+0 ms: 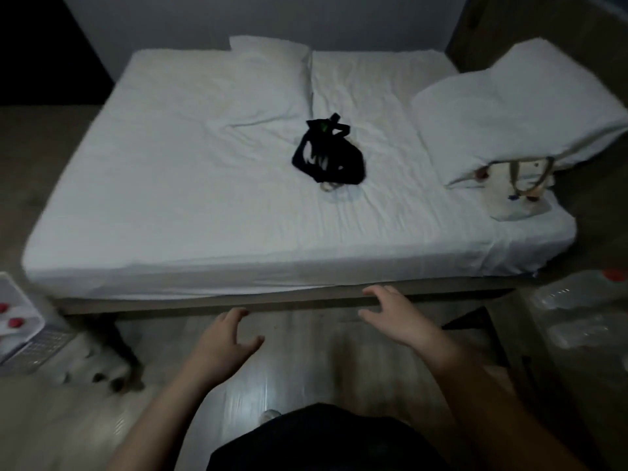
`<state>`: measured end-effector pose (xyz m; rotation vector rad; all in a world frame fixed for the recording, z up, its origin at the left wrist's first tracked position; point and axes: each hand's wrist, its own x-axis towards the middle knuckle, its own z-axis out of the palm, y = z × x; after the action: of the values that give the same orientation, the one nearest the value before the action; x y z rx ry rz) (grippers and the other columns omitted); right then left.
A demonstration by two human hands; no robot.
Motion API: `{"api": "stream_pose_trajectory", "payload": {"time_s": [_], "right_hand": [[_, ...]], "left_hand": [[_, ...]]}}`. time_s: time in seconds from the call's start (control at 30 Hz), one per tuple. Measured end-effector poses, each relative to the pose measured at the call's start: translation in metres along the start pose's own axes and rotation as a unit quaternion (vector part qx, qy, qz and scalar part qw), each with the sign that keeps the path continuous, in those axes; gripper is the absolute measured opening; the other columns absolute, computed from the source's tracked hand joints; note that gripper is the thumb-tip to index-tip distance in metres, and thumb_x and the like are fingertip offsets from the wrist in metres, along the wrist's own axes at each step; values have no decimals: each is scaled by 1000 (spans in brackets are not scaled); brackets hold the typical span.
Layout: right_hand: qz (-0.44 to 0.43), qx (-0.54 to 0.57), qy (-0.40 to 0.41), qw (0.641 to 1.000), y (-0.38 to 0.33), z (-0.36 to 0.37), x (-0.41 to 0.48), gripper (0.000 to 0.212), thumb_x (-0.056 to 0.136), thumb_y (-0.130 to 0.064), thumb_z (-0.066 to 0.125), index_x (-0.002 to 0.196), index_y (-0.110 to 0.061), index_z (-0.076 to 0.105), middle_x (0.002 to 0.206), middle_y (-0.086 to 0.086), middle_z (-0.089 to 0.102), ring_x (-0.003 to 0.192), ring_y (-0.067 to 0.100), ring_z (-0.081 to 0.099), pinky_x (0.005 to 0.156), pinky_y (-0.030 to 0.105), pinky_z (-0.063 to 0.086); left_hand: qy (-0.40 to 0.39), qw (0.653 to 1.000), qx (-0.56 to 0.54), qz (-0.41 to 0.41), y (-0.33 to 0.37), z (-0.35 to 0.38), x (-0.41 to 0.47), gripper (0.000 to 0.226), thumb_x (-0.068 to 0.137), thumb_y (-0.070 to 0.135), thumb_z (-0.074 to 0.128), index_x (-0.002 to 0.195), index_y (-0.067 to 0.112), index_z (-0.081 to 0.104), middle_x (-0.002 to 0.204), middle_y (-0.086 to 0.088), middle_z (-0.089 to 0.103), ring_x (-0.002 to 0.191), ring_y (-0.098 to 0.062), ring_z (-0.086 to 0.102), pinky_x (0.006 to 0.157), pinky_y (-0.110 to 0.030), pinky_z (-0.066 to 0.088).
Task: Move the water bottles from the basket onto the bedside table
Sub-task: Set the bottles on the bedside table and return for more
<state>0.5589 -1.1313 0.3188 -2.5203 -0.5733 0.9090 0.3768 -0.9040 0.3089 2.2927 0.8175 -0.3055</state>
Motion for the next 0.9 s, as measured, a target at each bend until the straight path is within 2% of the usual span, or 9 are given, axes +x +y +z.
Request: {"api": "stream_pose_trajectory", "payload": {"time_s": [0.17, 0.33, 0.5, 0.67, 0.83, 0.9], "right_hand": [[-49, -20, -49, 997, -86, 49, 24, 52, 91, -36, 56, 139, -21, 42, 146, 0, 39, 130, 17, 42, 102, 30, 37], [-77, -65, -84, 991, -146, 82, 50, 51, 90, -35, 58, 136, -19, 45, 143, 4, 42, 128, 19, 45, 102, 27, 35], [-135, -112, -129, 976, -205, 109, 79, 52, 90, -33, 59, 137, -14, 45, 144, 8, 43, 133, 20, 41, 109, 28, 32], [-165, -135, -154, 965, -260, 137, 109, 54, 90, -34, 59, 138, -14, 44, 143, 9, 43, 132, 21, 42, 107, 27, 32], [-186, -138, -181, 956, -318, 174, 150, 52, 92, -32, 57, 139, -15, 42, 143, 10, 42, 130, 21, 43, 105, 24, 32], [-190, -145, -193, 952, -343, 190, 168, 52, 92, -31, 56, 139, -14, 42, 145, 10, 41, 132, 21, 41, 107, 25, 30]], "left_hand": [[21, 999, -31, -35, -77, -48, -11, 61, 85, 37, 65, 136, 13, 44, 140, -5, 49, 129, -18, 46, 106, -30, 37], [67, 995, -50, -62, -129, -80, -18, 60, 84, 37, 67, 135, 14, 46, 137, -5, 51, 128, -18, 47, 105, -29, 38], [102, 986, -78, -102, -169, -101, -20, 58, 84, 36, 66, 134, 15, 46, 138, -4, 50, 128, -16, 47, 104, -28, 36], [109, 978, -99, -145, -205, -120, -12, 58, 85, 36, 65, 135, 16, 44, 138, -5, 49, 124, -20, 49, 103, -31, 40], [110, 973, -109, -173, -255, -150, 15, 58, 85, 35, 65, 136, 16, 44, 139, -4, 48, 124, -19, 49, 103, -29, 38], [107, 969, -123, -187, -276, -166, 25, 57, 84, 36, 65, 134, 17, 45, 138, -4, 48, 118, -19, 54, 102, -32, 41]]}}
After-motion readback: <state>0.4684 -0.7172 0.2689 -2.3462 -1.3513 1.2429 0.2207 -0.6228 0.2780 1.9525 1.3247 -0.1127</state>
